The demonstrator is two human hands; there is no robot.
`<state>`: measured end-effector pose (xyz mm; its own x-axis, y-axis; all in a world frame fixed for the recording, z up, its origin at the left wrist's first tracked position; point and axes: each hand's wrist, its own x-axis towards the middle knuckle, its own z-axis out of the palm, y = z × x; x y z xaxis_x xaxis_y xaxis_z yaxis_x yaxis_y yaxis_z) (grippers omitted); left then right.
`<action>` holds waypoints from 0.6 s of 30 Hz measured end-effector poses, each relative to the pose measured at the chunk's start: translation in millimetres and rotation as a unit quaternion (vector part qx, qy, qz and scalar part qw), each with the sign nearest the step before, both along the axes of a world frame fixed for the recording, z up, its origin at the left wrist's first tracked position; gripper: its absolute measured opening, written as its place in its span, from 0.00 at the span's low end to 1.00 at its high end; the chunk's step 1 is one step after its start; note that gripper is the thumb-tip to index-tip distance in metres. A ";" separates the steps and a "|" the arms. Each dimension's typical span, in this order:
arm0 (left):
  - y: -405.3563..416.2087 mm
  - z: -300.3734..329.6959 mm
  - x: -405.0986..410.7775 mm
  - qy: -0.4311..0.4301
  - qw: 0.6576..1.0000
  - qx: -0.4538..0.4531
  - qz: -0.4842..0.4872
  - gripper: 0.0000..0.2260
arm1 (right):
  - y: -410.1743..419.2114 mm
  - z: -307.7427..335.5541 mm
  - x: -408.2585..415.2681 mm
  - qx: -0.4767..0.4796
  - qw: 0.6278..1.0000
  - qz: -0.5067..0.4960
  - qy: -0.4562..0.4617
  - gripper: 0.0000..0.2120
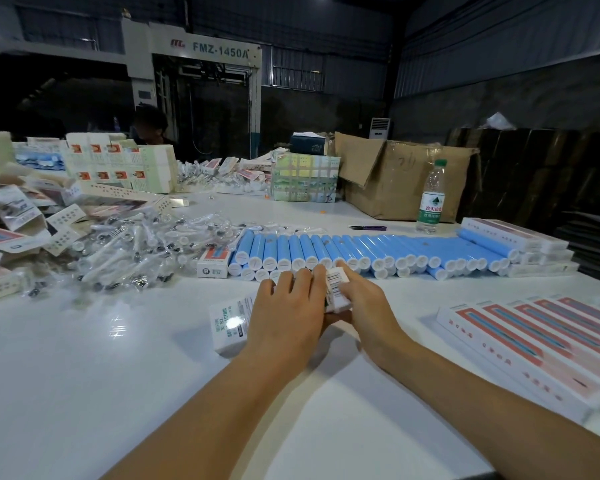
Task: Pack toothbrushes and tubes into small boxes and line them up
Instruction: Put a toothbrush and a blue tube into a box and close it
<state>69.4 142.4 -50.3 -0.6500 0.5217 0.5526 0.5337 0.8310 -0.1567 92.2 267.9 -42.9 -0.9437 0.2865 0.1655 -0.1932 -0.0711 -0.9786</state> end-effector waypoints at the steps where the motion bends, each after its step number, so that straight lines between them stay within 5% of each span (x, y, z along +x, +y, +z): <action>1: 0.2 1.2 -1.2 -0.003 1.000 0.009 0.010 0.33 | 0.9 -0.4 0.5 0.038 0.999 -0.032 0.010 0.17; 5: -2.4 4.1 -2.8 -0.025 0.999 0.011 0.046 0.33 | 2.9 -1.1 6.5 0.143 0.979 -0.137 0.042 0.03; 13: -0.3 4.0 3.8 -0.038 0.997 -0.012 0.061 0.33 | -6.5 -6.3 11.8 0.269 0.940 -0.181 0.111 0.11; 18: -1.7 4.3 1.7 -0.034 0.997 -0.012 0.063 0.32 | -6.3 -4.9 11.8 0.250 0.947 -0.165 0.117 0.12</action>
<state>71.1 140.7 -46.0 -0.7464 0.4466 0.4933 0.4354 0.8884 -0.1455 104.1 261.6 -47.9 -0.7370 0.3900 0.5521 -0.3398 0.4923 -0.8013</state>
